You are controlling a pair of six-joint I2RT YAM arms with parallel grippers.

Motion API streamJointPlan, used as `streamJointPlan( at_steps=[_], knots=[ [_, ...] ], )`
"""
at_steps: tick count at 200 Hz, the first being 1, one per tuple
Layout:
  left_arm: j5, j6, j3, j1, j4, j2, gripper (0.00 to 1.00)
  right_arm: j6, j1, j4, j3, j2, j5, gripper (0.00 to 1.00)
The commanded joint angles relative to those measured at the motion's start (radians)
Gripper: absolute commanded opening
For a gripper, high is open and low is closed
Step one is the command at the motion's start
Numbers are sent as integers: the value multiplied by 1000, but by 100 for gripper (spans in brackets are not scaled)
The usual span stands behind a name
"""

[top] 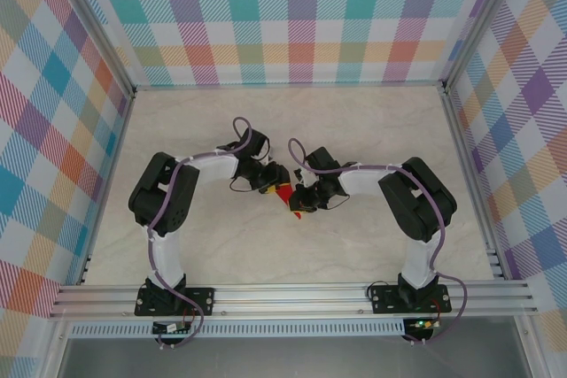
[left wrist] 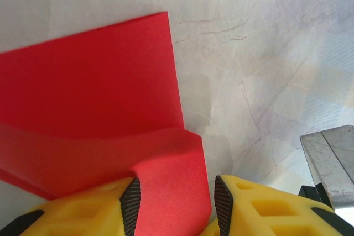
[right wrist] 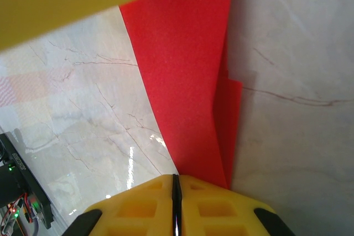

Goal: Fold a paper plane with a square sheet of paper (pick it up from the middle)
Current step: Fold the wing for the fifth time at the center of the table.

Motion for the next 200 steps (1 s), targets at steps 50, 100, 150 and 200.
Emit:
streamJointPlan(
  at_steps=[50,100,150,200],
  knots=[
    [-102,141,96,68,-86,32,47,-27,-4,-182,-53,52,101,10],
    [-155,197,146,77,-141,5,50,-24,-4,-180,-55,49,100,10],
    [-76,187,97,80,-59,-57,51,-24,-4,-180,-51,57,99,10],
    [-65,141,-41,73,65,-228,51,-16,-4,-184,-47,73,98,9]
  ],
)
